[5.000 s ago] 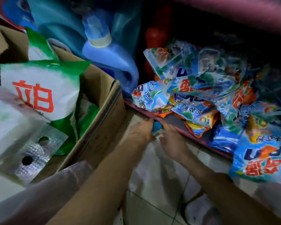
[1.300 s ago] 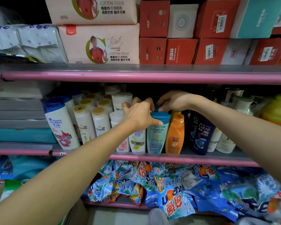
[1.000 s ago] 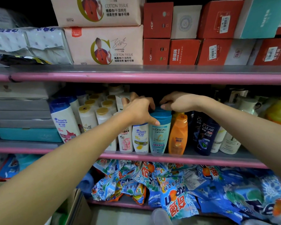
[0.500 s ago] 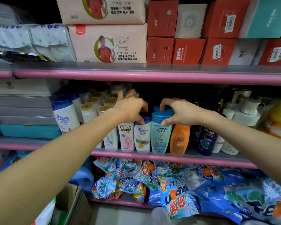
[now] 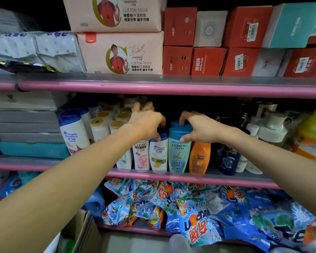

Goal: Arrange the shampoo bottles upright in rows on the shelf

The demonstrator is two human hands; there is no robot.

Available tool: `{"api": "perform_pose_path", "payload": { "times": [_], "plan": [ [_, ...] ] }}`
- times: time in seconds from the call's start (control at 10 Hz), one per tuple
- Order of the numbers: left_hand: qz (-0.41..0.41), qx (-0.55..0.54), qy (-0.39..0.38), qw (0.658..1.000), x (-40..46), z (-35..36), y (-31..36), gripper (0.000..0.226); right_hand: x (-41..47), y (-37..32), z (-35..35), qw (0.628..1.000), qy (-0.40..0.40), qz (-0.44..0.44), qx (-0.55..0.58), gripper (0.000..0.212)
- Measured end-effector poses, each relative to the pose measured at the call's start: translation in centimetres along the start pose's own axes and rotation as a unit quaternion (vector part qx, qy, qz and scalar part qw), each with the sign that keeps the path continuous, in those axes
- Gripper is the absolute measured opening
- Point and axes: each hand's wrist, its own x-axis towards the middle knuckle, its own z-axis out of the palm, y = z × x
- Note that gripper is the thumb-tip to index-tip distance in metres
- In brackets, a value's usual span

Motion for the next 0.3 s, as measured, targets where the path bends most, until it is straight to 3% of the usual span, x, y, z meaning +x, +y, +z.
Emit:
{"api": "perform_pose_path", "payload": {
  "times": [0.1, 0.2, 0.3],
  "plan": [
    [0.0, -0.02, 0.028, 0.999, -0.7, -0.6, -0.4, 0.055, -0.7, 0.0, -0.1, 1.0, 0.01, -0.004, -0.009, 0.054],
    [-0.014, -0.125, 0.076, 0.989, -3.2, -2.5, -1.0, 0.047, -2.8, -0.8, -1.7, 0.999, 0.024, -0.01, -0.024, 0.055],
    [-0.028, -0.291, 0.16, 0.943, -8.3, -3.8, -3.6, 0.035, -6.8, -0.6, -3.5, 0.996, 0.088, -0.019, -0.023, 0.048]
  ]
}}
